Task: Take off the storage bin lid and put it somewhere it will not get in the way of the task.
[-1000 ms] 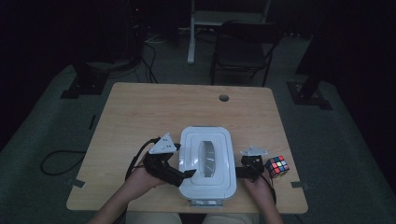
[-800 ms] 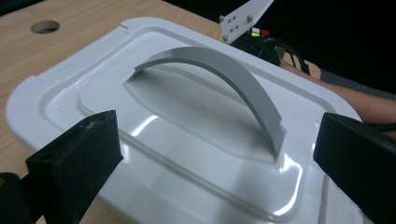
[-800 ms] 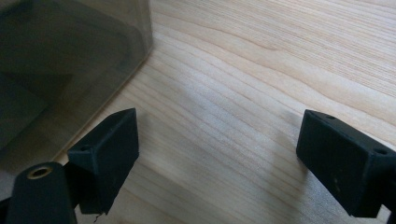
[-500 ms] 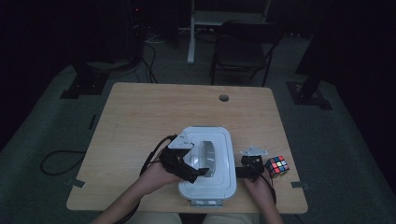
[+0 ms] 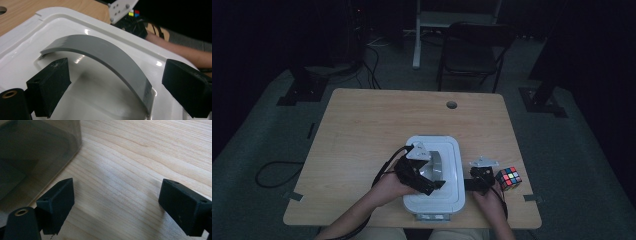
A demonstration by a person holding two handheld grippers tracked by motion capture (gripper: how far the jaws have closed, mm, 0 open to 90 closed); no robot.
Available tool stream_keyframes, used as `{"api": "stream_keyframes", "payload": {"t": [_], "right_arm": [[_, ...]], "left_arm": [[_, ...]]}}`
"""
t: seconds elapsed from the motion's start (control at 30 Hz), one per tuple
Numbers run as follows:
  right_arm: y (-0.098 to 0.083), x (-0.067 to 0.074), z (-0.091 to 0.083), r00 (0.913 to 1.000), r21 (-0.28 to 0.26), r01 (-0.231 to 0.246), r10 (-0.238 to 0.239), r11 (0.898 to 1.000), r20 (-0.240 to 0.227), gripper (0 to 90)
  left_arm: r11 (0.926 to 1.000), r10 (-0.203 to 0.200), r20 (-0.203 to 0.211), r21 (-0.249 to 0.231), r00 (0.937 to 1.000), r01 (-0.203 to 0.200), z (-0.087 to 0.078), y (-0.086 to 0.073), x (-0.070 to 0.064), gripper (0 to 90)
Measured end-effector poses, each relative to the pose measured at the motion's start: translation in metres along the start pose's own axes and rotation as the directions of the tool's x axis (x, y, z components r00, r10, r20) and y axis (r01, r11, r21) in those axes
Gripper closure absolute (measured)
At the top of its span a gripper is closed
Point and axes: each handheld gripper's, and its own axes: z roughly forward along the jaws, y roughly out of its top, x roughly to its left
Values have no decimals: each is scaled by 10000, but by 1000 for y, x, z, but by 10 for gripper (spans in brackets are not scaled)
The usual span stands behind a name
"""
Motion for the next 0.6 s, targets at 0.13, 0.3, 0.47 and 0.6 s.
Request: {"api": "stream_keyframes", "payload": {"t": [0.13,0.3,0.47,0.6], "right_arm": [[0,0,0,10000,-2,-1,1,10000,-1,130],[0,0,0,10000,2,1,-1,10000,0,130],[0,0,0,10000,1,2,-2,10000,1,130],[0,0,0,10000,-2,4,-4,10000,4,130]], "left_arm": [[9998,197,34,83,9998,-197,4,0,-2,156],[9997,240,87,102,9997,-241,7,-2,-2,206],[9990,439,140,43,9989,-439,7,-3,-4,292],[9977,675,-96,95,9977,-674,7,-3,-9,345]]}}
